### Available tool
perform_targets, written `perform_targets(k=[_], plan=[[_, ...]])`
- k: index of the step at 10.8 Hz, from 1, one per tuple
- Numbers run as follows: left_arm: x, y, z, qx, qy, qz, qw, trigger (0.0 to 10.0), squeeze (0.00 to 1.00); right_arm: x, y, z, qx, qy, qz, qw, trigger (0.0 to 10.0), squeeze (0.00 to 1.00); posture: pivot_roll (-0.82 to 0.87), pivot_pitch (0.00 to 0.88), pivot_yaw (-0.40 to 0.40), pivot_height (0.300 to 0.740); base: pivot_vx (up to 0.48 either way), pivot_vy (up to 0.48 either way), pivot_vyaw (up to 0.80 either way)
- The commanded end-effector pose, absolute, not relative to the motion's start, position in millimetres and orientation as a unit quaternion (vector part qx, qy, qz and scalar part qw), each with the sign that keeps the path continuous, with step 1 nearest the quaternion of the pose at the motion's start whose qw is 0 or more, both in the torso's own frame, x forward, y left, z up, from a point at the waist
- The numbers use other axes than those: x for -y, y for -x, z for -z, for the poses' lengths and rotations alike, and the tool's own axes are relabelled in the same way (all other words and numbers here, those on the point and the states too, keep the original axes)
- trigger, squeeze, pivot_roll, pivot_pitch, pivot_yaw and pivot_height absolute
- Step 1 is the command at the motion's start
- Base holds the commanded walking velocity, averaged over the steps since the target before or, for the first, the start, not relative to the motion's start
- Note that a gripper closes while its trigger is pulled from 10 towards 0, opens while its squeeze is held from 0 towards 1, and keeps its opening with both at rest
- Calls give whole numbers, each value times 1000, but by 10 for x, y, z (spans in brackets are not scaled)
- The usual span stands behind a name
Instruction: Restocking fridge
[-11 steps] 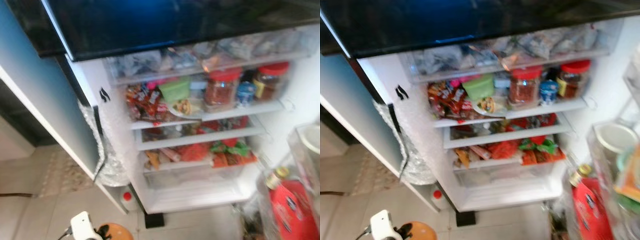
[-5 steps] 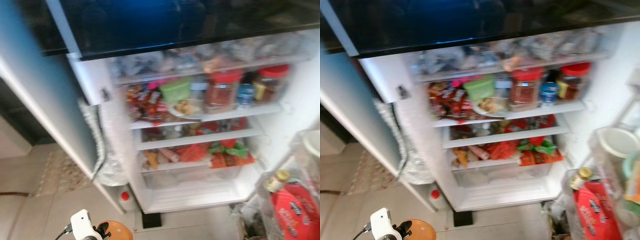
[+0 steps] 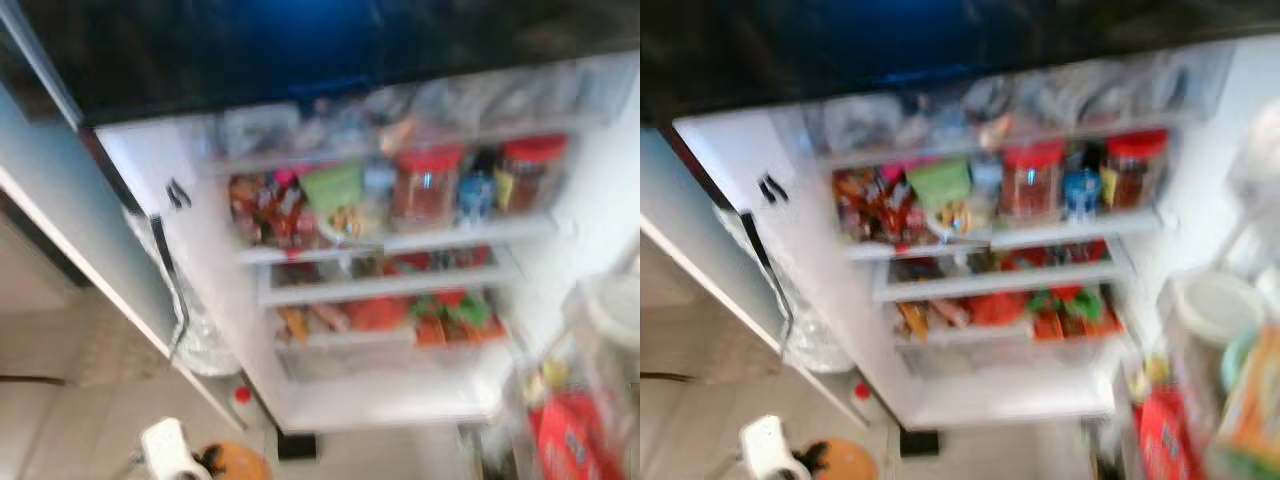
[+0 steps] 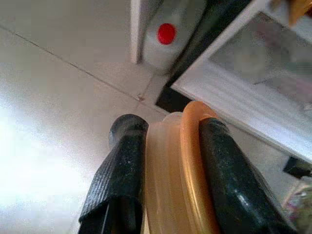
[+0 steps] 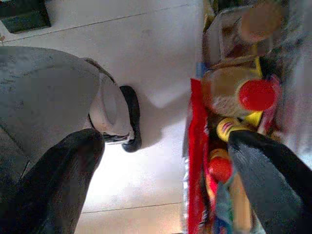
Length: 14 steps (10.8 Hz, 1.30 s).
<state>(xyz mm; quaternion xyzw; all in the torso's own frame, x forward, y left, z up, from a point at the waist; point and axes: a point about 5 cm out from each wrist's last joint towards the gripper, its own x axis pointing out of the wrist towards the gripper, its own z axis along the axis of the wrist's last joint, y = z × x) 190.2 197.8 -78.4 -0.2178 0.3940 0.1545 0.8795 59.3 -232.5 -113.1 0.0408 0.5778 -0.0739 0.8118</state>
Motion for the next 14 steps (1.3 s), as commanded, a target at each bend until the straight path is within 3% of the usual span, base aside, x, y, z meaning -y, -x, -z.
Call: perform_targets(k=[1, 4, 10, 14], plan=[[-2098, -1855, 787, -397, 205, -165, 879, 10000, 0, 2270, -641, 1134, -574, -41, 62, 816, 10000, 0, -148, 24, 93, 740, 0, -277, 0], [-2101, -1886, 769, -388, 214, -160, 882, 10000, 0, 2267, -638, 1135, -574, -40, 59, 815, 10000, 0, -148, 26, 93, 740, 0, -185, 0], [-2058, -2625, 245, -232, 270, -81, 931, 10000, 0, 2275, -629, 1135, -577, -38, 54, 814, 10000, 0, -147, 36, 95, 740, 0, 0, 0], [-1915, -2870, -6, -165, 309, -22, 936, 10000, 0, 2282, -623, 1134, -575, -40, 60, 815, 10000, 0, -151, 37, 98, 740, 0, 0, 0]])
